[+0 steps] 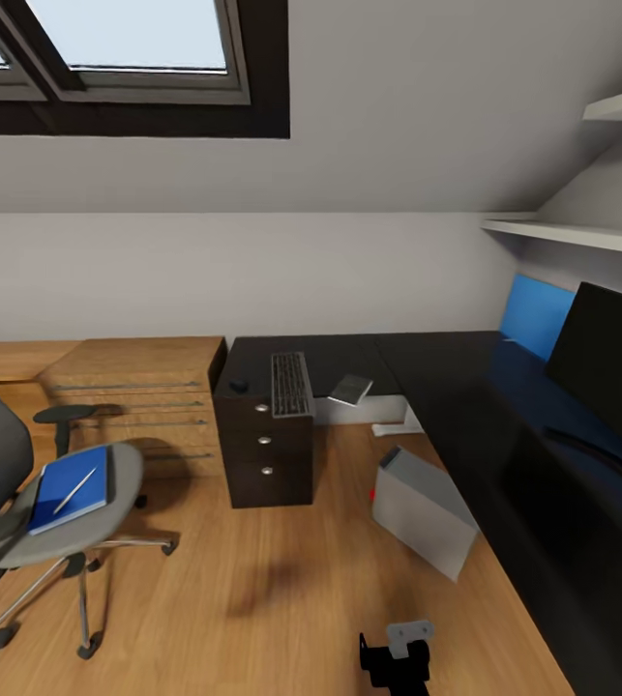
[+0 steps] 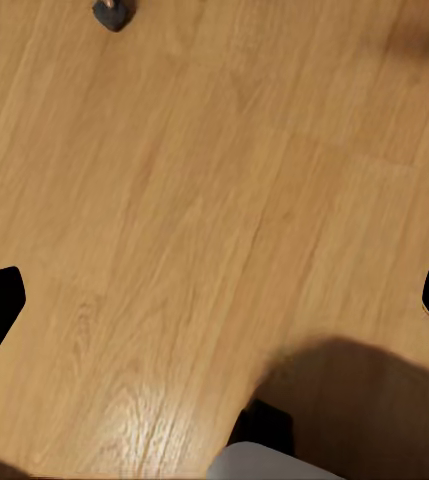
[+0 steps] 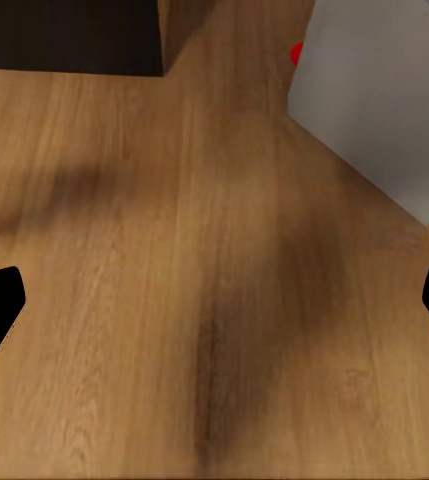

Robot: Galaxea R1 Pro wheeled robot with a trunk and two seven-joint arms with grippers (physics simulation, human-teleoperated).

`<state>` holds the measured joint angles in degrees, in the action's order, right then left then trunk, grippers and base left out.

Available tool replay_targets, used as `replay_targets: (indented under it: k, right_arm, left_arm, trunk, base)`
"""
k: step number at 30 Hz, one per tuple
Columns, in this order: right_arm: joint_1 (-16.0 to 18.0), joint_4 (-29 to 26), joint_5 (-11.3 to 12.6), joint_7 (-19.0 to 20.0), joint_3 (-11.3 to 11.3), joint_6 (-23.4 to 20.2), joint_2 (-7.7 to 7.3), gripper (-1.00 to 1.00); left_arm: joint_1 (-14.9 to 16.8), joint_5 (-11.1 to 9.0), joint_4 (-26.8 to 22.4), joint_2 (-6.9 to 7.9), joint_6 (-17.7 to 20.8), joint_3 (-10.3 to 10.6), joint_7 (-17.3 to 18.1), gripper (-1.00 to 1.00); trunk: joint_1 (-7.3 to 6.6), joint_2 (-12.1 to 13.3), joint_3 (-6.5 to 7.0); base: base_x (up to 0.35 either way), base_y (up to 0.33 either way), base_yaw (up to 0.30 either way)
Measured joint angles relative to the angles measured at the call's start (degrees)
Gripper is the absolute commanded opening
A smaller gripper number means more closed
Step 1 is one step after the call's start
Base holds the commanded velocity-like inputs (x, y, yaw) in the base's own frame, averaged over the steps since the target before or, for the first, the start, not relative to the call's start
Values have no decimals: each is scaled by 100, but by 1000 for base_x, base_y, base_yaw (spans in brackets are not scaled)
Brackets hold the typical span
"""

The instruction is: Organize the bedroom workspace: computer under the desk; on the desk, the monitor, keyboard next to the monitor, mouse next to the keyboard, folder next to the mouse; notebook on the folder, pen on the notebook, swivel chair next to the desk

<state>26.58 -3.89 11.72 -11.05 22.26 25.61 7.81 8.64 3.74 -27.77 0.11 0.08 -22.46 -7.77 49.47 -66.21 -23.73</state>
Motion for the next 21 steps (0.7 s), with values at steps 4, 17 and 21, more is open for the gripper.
replay_targets:
  k: [4, 17, 21]
  right_arm:
    - [0, -3, 0, 0, 1, 3, 0, 100]
    - [0, -4, 4, 1, 8, 9, 8, 100]
    - [0, -10, 14, 2, 9, 12, 9, 100]
  left_arm:
    - [2, 0, 0, -2, 4, 3, 2, 100]
    - [2, 0, 0, -8, 18, 9, 15, 100]
    - [2, 0, 0, -6, 23, 12, 17, 100]
  trunk:
    - [0, 0, 0]
    - [0, 0, 0]
    - [0, 0, 0]
  base:
    - [337, 80, 0]
    - [331, 140, 0]
    - [316, 200, 0]
